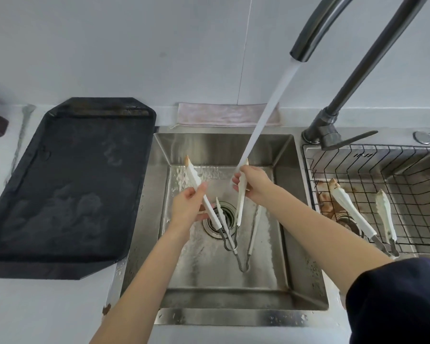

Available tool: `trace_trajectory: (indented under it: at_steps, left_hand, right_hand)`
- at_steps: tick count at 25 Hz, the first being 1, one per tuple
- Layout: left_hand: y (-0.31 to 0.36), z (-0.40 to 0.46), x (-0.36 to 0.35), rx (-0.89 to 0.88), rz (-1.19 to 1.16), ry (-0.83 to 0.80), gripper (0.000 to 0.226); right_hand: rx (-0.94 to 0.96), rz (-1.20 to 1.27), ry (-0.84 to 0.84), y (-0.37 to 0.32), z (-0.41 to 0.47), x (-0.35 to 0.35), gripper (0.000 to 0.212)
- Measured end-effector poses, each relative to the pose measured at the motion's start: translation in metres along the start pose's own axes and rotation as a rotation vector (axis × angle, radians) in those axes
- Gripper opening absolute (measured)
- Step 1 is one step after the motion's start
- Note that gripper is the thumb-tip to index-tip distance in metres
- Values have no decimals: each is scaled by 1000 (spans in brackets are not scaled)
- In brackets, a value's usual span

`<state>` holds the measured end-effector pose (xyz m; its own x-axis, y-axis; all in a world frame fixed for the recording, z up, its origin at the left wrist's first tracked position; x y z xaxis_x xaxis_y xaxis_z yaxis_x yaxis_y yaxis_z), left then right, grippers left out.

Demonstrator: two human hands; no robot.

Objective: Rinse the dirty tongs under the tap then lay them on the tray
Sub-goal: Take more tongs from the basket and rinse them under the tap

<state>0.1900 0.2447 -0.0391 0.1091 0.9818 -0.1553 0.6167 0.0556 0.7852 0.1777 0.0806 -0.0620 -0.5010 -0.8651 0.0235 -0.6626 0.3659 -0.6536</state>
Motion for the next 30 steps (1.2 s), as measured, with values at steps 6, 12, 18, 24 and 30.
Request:
trace_trajectory:
  at_steps: [6, 12, 18, 24, 30]
  left_hand:
    - [-13, -4, -2, 145, -182, -56, 32]
    - [-18, -3, -1, 160, -192, -90, 36]
    - [-19, -2, -4, 165, -263, -137, 16]
    - [-15, 4, -19, 110, -224, -164, 15]
    - [-24, 14, -52, 289, -304, -233, 19]
  right_hand:
    - [3, 79, -34, -10, -4, 1, 34]
    - [50, 264, -166, -16, -12, -2, 45]
    - [212, 340, -258, -27, -24, 4, 24]
    - [134, 157, -164, -7, -32, 12, 35]
    - [296, -32, -56, -9, -68, 34, 15]
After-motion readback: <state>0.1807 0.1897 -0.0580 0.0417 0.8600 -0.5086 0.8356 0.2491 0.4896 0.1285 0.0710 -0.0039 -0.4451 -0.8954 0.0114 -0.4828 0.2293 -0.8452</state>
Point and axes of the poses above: each hand's wrist, its own z-axis towards the middle knuckle, its own x-axis out of the back of the hand, y = z × x, the point moved 4 cm from there along z, towards the middle knuckle, and after that the axes turned 15 degrees about -z, right-handed, at the moved point
